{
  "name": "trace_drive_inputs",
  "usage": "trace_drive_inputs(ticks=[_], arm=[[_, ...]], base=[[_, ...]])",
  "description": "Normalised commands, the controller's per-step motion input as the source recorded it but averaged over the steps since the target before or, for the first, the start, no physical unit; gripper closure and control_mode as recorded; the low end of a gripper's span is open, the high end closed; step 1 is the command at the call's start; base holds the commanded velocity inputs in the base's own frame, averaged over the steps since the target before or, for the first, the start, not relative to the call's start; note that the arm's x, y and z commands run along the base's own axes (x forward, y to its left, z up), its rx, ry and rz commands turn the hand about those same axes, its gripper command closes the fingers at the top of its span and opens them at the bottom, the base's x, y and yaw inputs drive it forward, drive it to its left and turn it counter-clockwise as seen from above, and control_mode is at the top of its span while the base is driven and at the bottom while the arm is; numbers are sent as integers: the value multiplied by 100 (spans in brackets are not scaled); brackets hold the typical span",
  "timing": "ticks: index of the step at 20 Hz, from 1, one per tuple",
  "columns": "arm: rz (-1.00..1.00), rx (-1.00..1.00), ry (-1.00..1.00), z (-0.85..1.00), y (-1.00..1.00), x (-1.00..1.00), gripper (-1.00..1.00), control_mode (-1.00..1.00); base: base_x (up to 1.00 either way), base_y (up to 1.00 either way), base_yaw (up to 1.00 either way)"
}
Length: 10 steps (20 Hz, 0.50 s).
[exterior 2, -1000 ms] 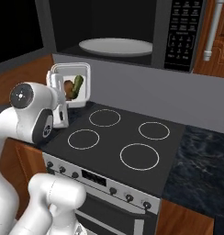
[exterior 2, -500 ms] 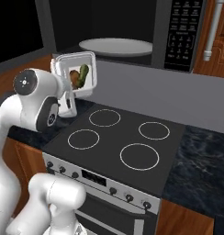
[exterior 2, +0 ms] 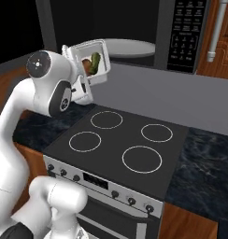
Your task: Place the tupperware containing the chicken drumstick and squash meal in the microwave. Close the microwave door and press the start button to reheat the meal.
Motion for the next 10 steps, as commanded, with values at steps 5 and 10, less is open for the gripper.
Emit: trace_drive_inputs(ticks=[5, 10], arm=[[0, -1, 0, 55, -10, 32, 100, -100], [0, 0, 1, 34, -9, 35, 100, -100]], base=[[0, 0, 0], [0, 0, 0]])
